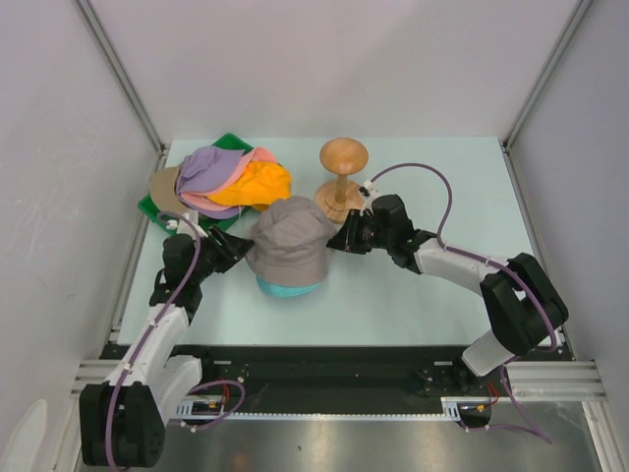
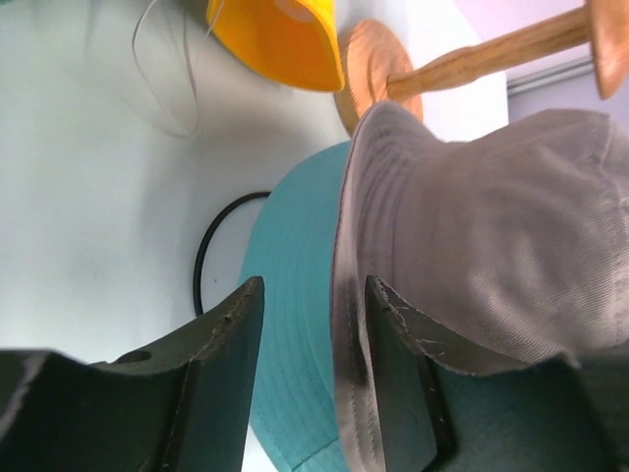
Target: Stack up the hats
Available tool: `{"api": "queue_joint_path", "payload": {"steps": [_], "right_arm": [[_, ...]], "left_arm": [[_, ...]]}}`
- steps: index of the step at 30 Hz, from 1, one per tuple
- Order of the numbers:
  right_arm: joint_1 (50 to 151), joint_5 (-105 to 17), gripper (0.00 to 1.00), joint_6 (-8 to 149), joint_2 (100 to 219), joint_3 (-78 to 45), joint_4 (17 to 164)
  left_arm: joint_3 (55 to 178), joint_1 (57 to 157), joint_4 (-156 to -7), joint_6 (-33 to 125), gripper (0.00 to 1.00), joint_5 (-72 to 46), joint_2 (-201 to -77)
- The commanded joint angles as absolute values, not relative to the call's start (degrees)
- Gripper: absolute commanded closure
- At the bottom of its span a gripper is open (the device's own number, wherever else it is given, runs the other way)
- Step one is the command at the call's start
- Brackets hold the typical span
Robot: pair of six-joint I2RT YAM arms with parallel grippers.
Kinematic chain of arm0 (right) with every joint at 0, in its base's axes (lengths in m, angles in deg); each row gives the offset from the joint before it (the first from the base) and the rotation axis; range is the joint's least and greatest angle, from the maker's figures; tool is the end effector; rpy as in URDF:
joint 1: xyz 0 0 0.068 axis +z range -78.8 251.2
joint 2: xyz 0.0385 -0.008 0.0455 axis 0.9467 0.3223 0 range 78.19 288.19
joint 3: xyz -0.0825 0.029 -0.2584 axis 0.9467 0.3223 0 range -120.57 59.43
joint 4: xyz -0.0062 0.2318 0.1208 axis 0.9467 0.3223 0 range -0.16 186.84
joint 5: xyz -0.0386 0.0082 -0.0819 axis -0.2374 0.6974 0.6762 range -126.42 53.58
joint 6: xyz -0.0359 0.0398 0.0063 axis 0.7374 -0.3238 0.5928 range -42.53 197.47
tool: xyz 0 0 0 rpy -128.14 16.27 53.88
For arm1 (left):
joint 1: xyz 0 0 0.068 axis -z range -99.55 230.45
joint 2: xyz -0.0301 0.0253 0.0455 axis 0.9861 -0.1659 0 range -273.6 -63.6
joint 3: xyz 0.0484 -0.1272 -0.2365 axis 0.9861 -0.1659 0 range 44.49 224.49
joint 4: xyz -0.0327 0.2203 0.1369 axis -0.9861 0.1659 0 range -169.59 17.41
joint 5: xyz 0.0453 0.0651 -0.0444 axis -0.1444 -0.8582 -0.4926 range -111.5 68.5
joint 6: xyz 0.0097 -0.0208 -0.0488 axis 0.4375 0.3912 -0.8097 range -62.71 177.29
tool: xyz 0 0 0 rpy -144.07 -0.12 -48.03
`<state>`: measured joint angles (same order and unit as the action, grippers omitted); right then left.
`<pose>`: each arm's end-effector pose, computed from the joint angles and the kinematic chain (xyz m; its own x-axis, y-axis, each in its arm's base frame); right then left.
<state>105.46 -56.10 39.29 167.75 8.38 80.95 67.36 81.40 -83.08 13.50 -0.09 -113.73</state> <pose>0.2746 0.2016 0.2187 -0.7984 0.1603 -0.5803 -0.3543 0.6542 0.6682 0.1938 -0.0162 0.2141 -0.5328 -0.6355 -0.5588 -0.0267 0.6727 -0.7394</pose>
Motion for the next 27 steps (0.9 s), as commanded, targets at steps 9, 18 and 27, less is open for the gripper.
{"api": "queue_joint_path", "payload": {"steps": [9,18,27], "right_arm": [[106.27,-52.86,0.77,42.05,165.02,8.27,85.18],[106.36,-52.50,0.72,42.49,164.41,8.62,85.71],[105.56,-56.18,0.47,43.98,159.15,11.16,83.62]], "left_arm": [[63.21,78.43,-96.37,6.85,0.67,1.96,-113.78],[61.37,77.81,-101.92,3.68,1.00,6.98,-117.91],[61.80,77.81,-95.06,11.15,1.00,7.85,-118.35]]}}
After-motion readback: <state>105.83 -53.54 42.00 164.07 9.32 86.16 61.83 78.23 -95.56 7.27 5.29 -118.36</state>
